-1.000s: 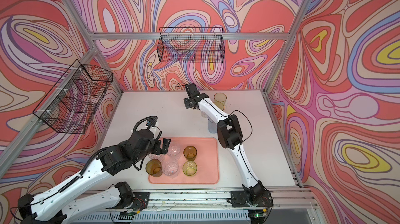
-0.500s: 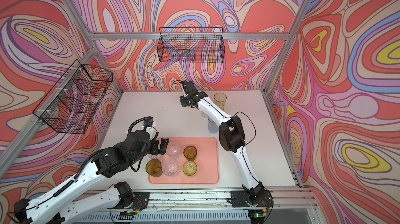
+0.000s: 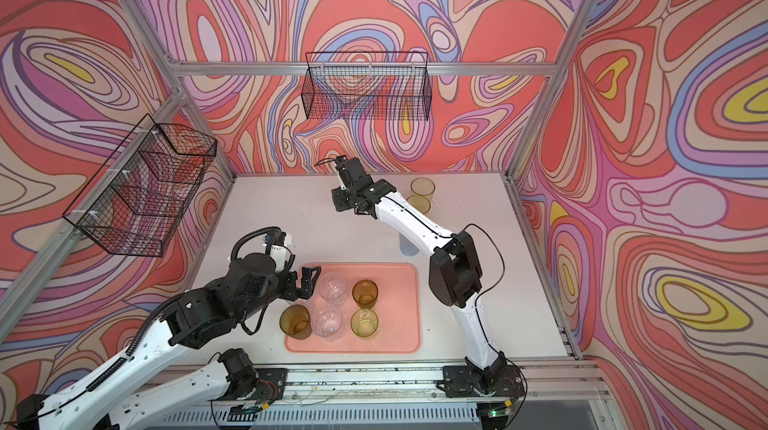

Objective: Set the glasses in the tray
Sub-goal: 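Lift the yellow glass with the right gripper and carry it toward the tray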

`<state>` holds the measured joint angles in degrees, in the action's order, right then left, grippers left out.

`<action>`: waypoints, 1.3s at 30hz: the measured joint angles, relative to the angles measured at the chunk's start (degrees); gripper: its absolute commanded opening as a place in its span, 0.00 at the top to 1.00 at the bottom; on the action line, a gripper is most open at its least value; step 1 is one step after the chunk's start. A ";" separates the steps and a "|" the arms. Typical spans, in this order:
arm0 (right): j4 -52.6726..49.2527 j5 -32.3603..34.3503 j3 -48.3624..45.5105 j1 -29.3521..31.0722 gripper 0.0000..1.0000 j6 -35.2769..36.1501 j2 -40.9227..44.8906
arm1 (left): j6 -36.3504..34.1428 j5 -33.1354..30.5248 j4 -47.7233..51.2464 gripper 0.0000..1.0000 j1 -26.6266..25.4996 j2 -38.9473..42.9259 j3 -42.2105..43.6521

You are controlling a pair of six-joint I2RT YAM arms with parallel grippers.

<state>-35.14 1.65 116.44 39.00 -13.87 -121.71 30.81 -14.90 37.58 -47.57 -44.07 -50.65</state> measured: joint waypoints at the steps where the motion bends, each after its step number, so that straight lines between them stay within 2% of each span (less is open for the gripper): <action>1: 0.00 0.00 -1.62 0.15 1.00 -0.66 1.27 | 0.26 0.22 0.00 0.00 0.00 0.26 0.00; 10: -0.02 -0.07 -12.31 1.22 1.00 -5.90 12.26 | 1.79 1.44 -1.01 0.00 0.00 4.48 0.70; 25: -1.90 1.95 -23.63 2.29 1.00 -11.72 26.08 | -0.31 1.66 -1.86 0.00 0.00 4.55 1.05; 39: -6.60 2.86 -34.38 4.00 1.00 -16.17 32.57 | -0.55 1.53 -1.64 0.00 0.00 4.74 1.68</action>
<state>-41.74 4.51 82.06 43.00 -30.04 -89.14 30.26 -13.37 35.94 -47.57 -39.33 -48.97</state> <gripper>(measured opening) 0.050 0.999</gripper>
